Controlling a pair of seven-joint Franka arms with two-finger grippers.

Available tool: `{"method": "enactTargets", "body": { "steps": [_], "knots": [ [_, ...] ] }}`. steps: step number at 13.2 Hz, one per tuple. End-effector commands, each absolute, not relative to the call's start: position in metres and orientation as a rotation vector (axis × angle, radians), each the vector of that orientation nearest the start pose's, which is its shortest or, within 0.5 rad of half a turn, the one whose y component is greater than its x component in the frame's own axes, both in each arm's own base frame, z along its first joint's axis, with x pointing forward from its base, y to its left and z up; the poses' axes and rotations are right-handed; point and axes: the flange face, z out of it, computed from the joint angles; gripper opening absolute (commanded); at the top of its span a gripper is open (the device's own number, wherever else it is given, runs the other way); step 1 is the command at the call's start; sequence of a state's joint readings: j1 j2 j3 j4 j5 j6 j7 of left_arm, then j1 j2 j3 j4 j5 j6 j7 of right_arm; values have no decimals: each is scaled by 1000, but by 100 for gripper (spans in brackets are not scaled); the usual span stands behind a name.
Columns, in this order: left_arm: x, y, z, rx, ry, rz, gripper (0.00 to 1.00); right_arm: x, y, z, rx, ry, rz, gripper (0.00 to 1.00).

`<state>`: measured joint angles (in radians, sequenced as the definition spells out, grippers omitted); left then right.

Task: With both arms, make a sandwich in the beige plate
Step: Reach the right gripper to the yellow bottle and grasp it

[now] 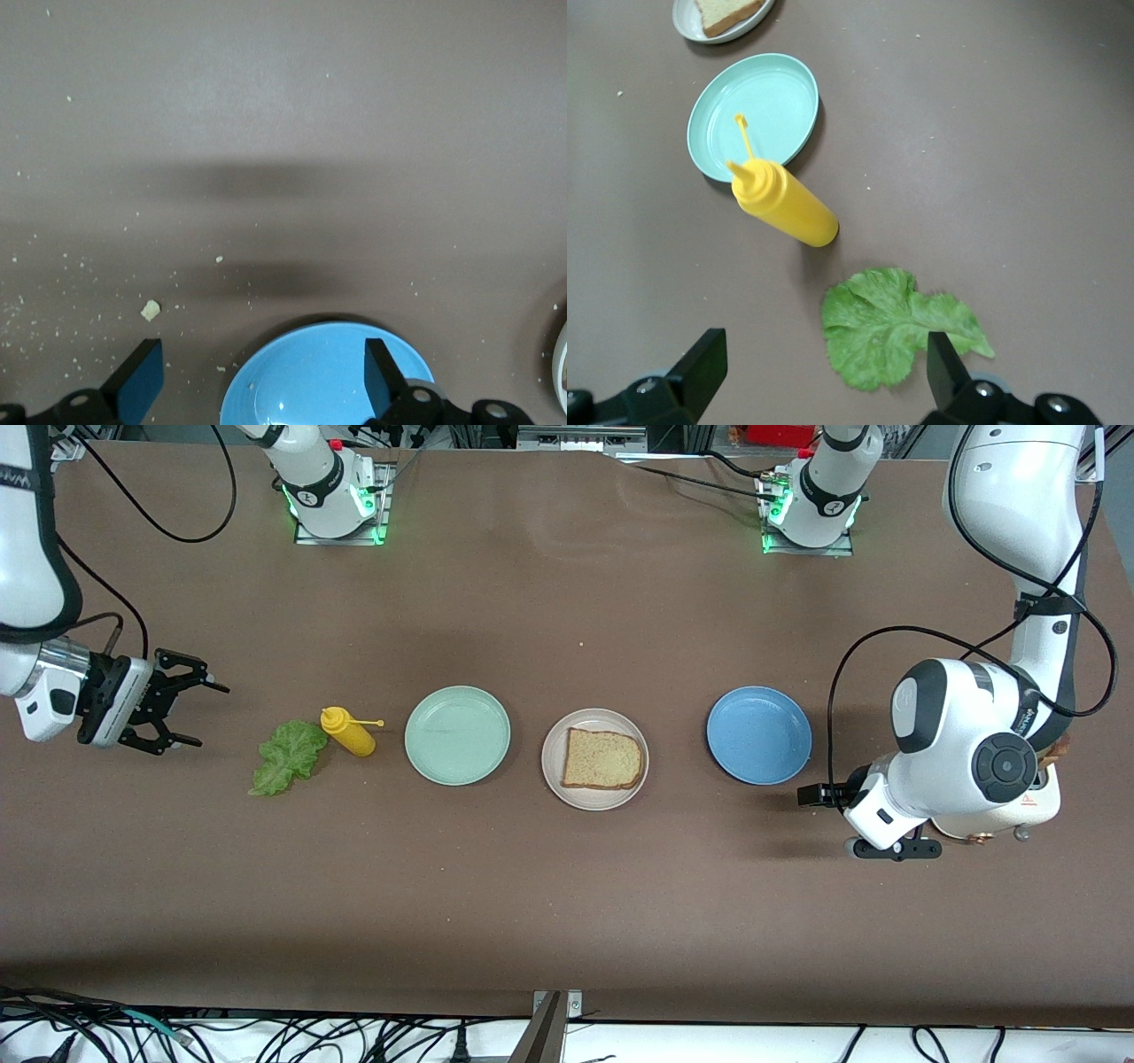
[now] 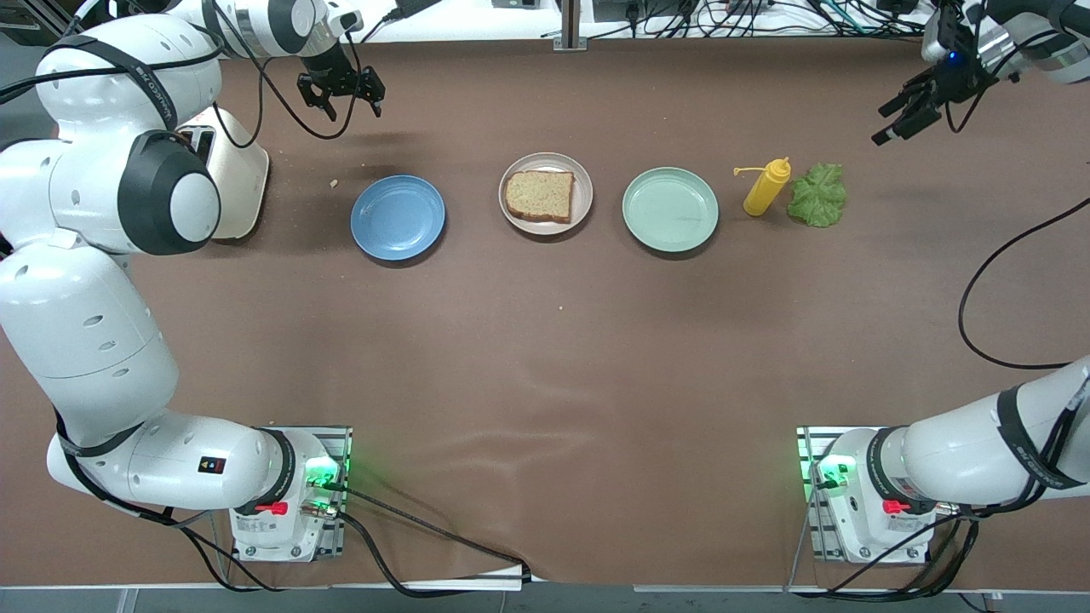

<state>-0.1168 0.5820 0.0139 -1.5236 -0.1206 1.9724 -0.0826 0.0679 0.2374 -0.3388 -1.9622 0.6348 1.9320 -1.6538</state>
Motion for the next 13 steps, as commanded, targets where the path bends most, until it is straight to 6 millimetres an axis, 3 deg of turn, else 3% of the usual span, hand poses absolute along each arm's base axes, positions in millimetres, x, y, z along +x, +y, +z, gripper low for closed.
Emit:
{"method": "enactTargets", "body": {
  "steps": [1, 3, 6, 8, 11, 13],
  "knots": [
    [679, -74, 317, -3181, -93, 255, 100, 565, -124, 312, -2095, -1415, -486, 100],
    [679, -74, 323, -3180, -120, 241, 100, 561, -135, 288, -2002, -1408, -572, 99],
    [683, -75, 344, -3186, -127, 183, 100, 556, -133, 243, -1811, -1423, -732, 99],
    [681, -73, 359, -3164, -106, 164, 100, 558, -124, 212, -1682, -1430, -835, 99],
    [677, -76, 368, -3142, -81, 176, 100, 561, -109, 181, -1592, -1419, -936, 99],
    [675, -78, 374, -3142, -78, 179, 100, 566, -90, 171, -1558, -1393, -979, 99]
  ]
}}
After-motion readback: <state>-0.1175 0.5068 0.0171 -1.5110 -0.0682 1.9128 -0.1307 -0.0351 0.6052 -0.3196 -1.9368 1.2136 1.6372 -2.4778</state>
